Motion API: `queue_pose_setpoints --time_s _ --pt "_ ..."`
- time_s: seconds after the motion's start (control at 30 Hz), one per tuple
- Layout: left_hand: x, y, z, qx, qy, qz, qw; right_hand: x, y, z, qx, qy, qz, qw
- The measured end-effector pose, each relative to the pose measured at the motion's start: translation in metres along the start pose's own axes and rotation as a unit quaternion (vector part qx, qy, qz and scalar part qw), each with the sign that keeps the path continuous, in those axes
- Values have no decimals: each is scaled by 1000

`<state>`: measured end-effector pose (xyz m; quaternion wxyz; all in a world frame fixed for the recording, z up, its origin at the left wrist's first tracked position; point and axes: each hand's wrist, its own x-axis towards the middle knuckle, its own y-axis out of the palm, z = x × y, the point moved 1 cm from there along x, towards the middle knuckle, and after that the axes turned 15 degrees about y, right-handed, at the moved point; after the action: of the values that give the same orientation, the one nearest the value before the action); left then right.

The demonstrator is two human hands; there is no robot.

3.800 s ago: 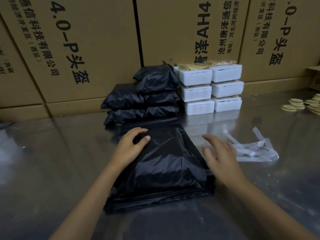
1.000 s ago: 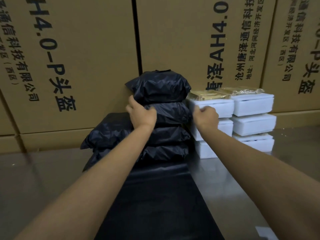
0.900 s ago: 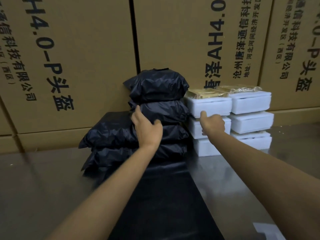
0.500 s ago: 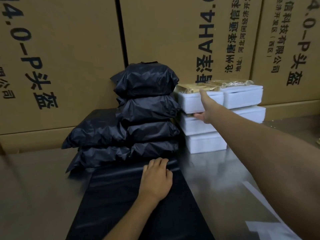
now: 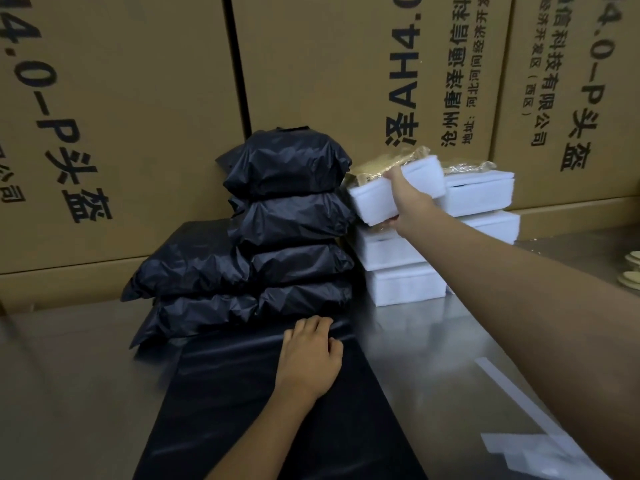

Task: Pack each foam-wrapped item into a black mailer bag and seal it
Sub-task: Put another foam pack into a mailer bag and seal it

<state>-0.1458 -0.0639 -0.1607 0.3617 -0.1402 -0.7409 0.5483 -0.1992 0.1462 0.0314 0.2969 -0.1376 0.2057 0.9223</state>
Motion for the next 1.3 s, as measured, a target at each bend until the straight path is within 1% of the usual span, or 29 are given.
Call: queue_pose_setpoints --time_s 0.2,0.3,0.33,0.4,0.5,0.57,0.63,0.8,0.9,1.03,1.13,1.2,1.3 --pt "-1 -10 -1 -19 21 102 994 -37 -23 20 7 -22 -18 1000" --pt "-5 -15 -7 40 29 116 992 -51 -45 19 -5 -53 -39 998" --pt "-7 -17 -11 64 33 112 991 -56 -54 18 -5 -61 -38 997" --pt "-14 -20 -17 71 29 93 993 -68 -73 11 -20 -76 -44 996" --pt "-32 -27 -19 30 32 56 997 -92 -98 -9 -70 -100 -58 991" --pt "-47 -32 -17 0 30 29 999 -109 -116 -29 -67 -119 -50 989" --pt "-65 -39 -14 -17 26 9 999 -127 -133 -50 -46 -121 -25 991" --pt "-117 -53 -14 -47 16 1 999 -172 -167 -102 16 -95 39 995" --pt "-140 -62 -16 -80 -13 19 997 -200 -174 -138 31 -67 65 995" --pt "-160 -76 -27 -106 -38 49 992 -229 -172 -189 28 7 95 995" --pt "-180 -87 -39 -153 -31 49 986 -246 -164 -222 16 61 133 989" --pt "-198 -93 -41 -183 -21 51 982 -256 -162 -237 16 67 150 986" --pt "-226 -97 -39 -161 -25 59 985 -268 -167 -248 24 48 135 989"
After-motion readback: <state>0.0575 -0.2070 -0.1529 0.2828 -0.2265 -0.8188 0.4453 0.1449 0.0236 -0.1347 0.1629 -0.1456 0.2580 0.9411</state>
